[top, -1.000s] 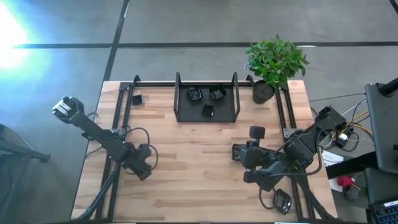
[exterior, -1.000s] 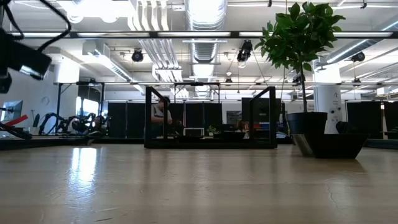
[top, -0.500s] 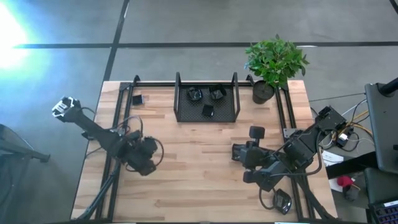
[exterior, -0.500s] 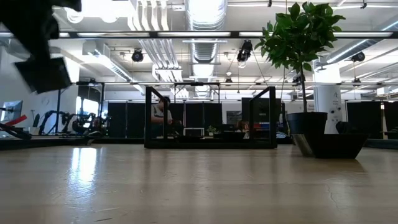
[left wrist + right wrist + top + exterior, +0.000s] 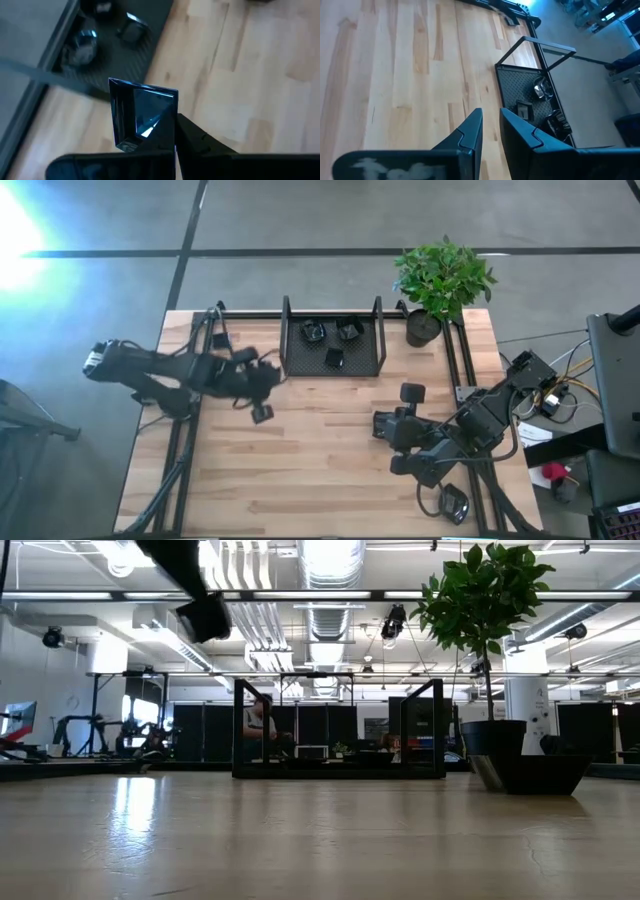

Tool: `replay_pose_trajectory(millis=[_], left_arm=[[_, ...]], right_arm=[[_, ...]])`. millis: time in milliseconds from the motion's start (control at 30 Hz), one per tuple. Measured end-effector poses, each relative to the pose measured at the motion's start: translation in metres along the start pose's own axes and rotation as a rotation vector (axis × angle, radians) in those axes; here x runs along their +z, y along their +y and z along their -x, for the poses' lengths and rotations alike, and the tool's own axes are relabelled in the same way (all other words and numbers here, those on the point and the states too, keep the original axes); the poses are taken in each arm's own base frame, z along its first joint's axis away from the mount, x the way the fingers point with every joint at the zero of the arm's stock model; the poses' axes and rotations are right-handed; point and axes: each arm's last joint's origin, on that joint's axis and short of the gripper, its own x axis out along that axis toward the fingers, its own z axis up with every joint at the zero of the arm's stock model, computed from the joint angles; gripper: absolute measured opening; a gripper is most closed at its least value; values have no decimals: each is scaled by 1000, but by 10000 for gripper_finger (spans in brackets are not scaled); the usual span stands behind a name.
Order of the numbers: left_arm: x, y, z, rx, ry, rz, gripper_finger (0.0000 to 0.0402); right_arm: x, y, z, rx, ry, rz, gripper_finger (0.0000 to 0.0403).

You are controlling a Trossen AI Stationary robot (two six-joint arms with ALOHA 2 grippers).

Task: Pick & Place Mini shaped plates
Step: Stack the black square plate on top of the black square plate on the shelf

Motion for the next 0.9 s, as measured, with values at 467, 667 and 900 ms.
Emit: replay_pose_trajectory(millis=[467, 667, 900], left_arm=[[65, 34, -40, 93, 33, -277, 0], [81, 30, -75, 61, 106, -461, 0], [89, 17, -117, 36, 88, -687, 0]], right_arm=[[2, 1, 0, 8, -16, -26, 61], [2, 1, 0, 9, -17, -26, 61], [2, 1, 0, -10, -26, -25, 61]])
